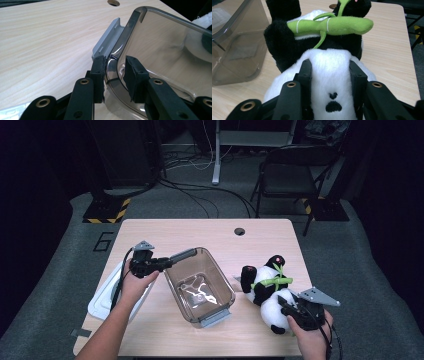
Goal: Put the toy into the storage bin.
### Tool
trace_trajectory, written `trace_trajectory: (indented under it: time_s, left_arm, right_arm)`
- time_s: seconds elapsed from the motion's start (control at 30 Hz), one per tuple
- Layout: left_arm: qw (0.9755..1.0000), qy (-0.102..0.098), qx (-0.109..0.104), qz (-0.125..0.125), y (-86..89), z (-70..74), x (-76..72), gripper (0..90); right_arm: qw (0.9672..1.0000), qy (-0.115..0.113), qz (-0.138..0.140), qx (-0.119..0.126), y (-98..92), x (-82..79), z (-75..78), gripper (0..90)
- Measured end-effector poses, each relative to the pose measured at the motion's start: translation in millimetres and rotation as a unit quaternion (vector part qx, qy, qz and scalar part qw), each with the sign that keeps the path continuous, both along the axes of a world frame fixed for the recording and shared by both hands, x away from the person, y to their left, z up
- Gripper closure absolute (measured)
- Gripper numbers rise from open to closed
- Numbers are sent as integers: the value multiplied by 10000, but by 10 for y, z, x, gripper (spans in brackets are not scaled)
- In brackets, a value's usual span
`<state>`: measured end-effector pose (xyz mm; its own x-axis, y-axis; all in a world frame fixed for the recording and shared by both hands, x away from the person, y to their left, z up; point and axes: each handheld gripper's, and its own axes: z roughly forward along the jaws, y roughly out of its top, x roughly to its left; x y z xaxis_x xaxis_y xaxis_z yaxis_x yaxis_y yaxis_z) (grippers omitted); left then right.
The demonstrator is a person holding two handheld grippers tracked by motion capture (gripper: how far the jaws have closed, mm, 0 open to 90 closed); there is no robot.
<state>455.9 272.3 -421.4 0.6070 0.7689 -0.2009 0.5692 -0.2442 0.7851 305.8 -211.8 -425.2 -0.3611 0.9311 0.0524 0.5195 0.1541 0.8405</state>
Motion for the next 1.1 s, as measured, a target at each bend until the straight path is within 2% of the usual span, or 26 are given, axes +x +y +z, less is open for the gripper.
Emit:
trace_trajectory:
  time_s: [0.17,0.37,0.43,0.67,0.83,1.0,1.03,1.1]
  left_arm:
    - [9998,-10,153,119,79,18,-139,700]
    - [9997,43,-41,224,220,-1,-306,695]
    - [9996,39,-103,243,225,-8,-334,694]
    - [9995,51,-80,295,201,4,-408,690]
    - [9997,59,-57,245,189,16,-437,682]
    - [9998,63,-89,169,189,9,-448,657]
    - [9997,27,-146,208,180,-3,-451,658]
    - [9997,39,-124,200,179,1,-458,657]
  right_arm:
    - [10000,-10,50,13,28,11,36,625]
    - [9998,-83,160,79,69,39,121,625]
    - [9997,-101,225,93,87,58,160,625]
    - [9988,-117,474,37,180,125,331,623]
    - [9981,-269,539,114,190,127,446,622]
    - [9952,-453,824,273,175,120,549,621]
    - [9941,-507,921,278,177,117,571,621]
    - [9915,-604,1109,318,193,110,615,621]
